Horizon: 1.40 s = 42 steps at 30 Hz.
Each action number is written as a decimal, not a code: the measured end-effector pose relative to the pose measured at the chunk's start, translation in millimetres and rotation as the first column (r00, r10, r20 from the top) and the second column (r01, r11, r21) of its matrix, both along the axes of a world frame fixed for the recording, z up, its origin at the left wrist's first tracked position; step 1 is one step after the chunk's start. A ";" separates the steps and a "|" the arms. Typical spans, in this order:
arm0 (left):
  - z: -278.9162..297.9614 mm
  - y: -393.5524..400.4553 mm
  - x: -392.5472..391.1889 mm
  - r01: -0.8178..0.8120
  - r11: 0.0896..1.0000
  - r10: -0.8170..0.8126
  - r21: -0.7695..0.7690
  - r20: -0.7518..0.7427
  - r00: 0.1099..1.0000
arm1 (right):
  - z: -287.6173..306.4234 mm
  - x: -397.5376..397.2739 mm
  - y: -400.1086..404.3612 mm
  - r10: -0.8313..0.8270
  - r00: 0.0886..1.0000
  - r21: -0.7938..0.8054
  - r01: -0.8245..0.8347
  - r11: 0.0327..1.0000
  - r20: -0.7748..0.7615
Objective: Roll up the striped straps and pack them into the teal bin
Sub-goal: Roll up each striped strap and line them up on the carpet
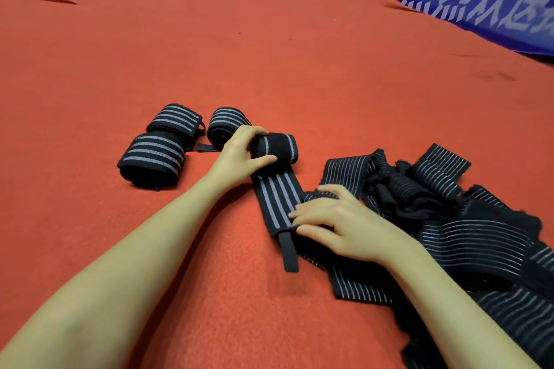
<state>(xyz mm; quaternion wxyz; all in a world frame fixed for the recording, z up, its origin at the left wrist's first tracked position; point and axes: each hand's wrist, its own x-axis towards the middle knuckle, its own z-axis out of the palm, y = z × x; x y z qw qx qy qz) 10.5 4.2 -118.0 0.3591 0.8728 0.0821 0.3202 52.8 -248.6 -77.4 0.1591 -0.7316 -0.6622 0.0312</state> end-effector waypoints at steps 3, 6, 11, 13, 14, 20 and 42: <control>0.7 -2.7 -0.7 -0.002 1.000 0.002 -0.014 -0.007 1.000 | -6.1 -2.9 1.7 0.001 0.999 -0.121 -0.007 0.993 -0.047; 1.4 -2.3 1.2 -0.006 1.000 0.005 -0.015 -0.090 0.996 | -2.1 -0.8 3.2 -0.029 0.994 -0.103 0.018 0.995 -0.106; -7.8 -0.2 -2.6 0.029 0.999 -0.017 0.044 -0.236 0.972 | -9.6 -0.2 16.2 -0.100 0.979 0.082 0.116 0.990 -0.178; -7.2 -1.9 -2.5 0.069 0.996 -0.057 0.054 -0.205 0.977 | -11.6 5.1 23.5 -0.171 0.967 0.169 0.203 0.964 -0.186; -6.2 -3.4 -2.8 0.085 0.995 -0.075 0.052 -0.174 0.982 | -11.5 7.3 27.3 -0.207 0.961 0.208 0.244 0.947 -0.184; 13.1 -20.1 -19.0 0.110 0.992 -0.108 -0.059 0.036 0.994 | -10.6 11.7 41.1 -0.394 0.871 0.296 0.475 0.829 -0.293; 177.0 -87.5 -163.8 0.319 0.931 -0.278 -0.177 0.222 0.935 | 135.7 -76.8 4.6 0.126 0.651 0.389 0.277 0.879 -0.748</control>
